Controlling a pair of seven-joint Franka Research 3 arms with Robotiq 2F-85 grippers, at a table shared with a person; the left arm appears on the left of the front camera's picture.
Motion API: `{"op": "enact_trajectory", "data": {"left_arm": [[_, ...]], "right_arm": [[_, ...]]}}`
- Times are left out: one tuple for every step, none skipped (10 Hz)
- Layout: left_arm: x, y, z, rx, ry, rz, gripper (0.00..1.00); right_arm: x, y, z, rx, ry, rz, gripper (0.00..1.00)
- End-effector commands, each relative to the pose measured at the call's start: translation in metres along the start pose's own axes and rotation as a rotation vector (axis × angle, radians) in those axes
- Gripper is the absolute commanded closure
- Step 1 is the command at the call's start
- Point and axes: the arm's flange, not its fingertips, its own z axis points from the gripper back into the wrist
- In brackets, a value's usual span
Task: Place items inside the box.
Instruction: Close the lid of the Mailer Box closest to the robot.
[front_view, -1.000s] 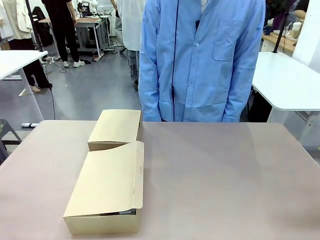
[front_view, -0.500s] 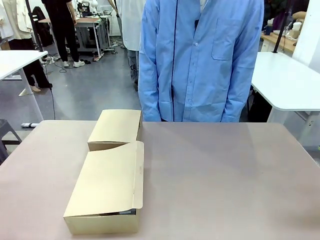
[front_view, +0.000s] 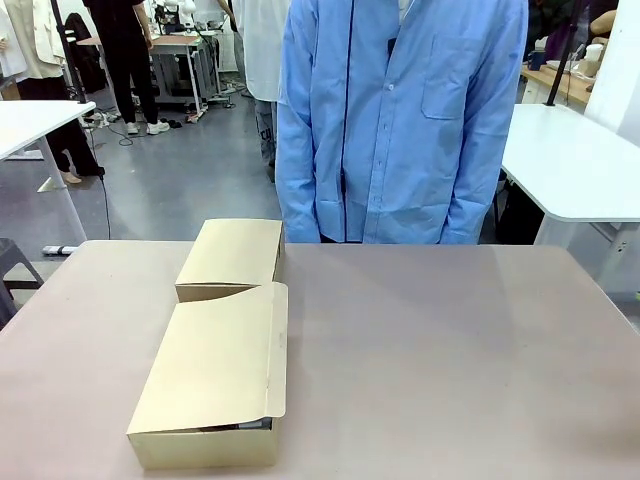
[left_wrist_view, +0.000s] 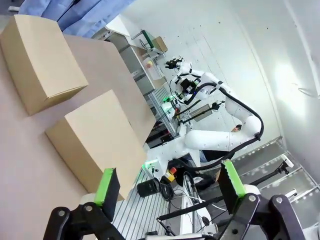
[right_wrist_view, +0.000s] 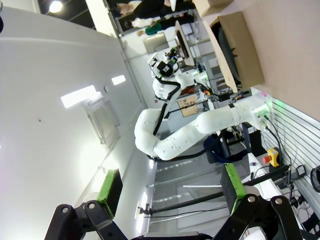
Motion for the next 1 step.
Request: {"op": "enact_trajectory", "data": {"left_arm": [[-0.0043, 0.0011, -0.0005, -0.003, -0.002, -0.013, 0.0]], "right_arm": [[-0.0016, 0.0042, -0.0001, 0.012, 0.001, 0.008, 0.0]]}}
